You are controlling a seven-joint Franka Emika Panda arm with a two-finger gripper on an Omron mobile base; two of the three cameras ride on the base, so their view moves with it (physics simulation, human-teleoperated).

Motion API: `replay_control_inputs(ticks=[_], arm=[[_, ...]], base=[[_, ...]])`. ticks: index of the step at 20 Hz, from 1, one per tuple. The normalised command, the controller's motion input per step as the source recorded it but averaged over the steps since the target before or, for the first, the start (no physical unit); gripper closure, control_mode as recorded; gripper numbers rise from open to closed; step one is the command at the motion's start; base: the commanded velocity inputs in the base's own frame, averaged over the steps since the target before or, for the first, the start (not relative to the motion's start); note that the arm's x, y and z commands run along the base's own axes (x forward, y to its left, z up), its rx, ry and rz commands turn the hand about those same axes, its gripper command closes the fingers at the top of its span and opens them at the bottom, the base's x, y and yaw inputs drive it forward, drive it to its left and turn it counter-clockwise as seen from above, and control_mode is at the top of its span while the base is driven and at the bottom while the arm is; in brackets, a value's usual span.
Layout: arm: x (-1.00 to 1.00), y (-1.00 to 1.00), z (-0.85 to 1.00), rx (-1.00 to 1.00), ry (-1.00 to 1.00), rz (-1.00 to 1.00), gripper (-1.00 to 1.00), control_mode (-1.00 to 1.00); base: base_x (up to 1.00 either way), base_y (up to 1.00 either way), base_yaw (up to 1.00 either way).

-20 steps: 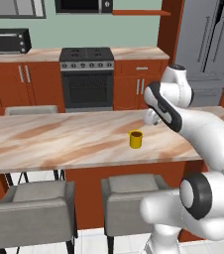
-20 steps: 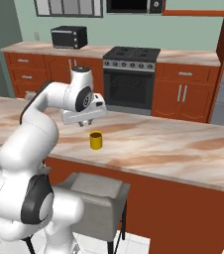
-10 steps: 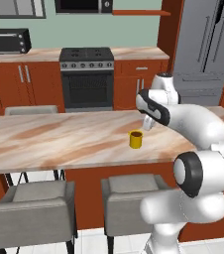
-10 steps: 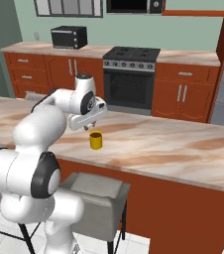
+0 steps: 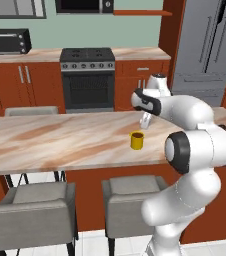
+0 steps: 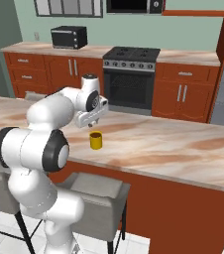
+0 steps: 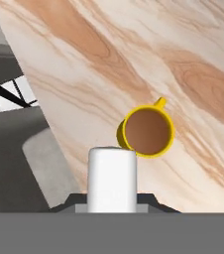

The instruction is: Pick up the marshmallow and place it in the cup of hot chocolate on the dining counter.

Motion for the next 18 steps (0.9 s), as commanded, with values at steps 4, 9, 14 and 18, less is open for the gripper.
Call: replay_control_inputs(ticks=[4, 9, 14, 18], arm=[[0.50, 0.03, -0.38, 0.00, 0.01, 0.06, 1.00, -1.00], [0.52, 0.02, -0.33, 0.00, 0.01, 0.04, 1.00, -1.00], [0.35, 0.03, -0.27, 0.00, 0.07, 0.01, 1.00, -1.00], [-0.03, 0.00, -0.01, 0.00, 0.02, -0.03, 1.00, -1.00]], base=[[0.00, 0.00, 0.00], [0.00, 0.00, 0.00], [0.00, 0.00, 0.00], [0.00, 0.00, 0.00]])
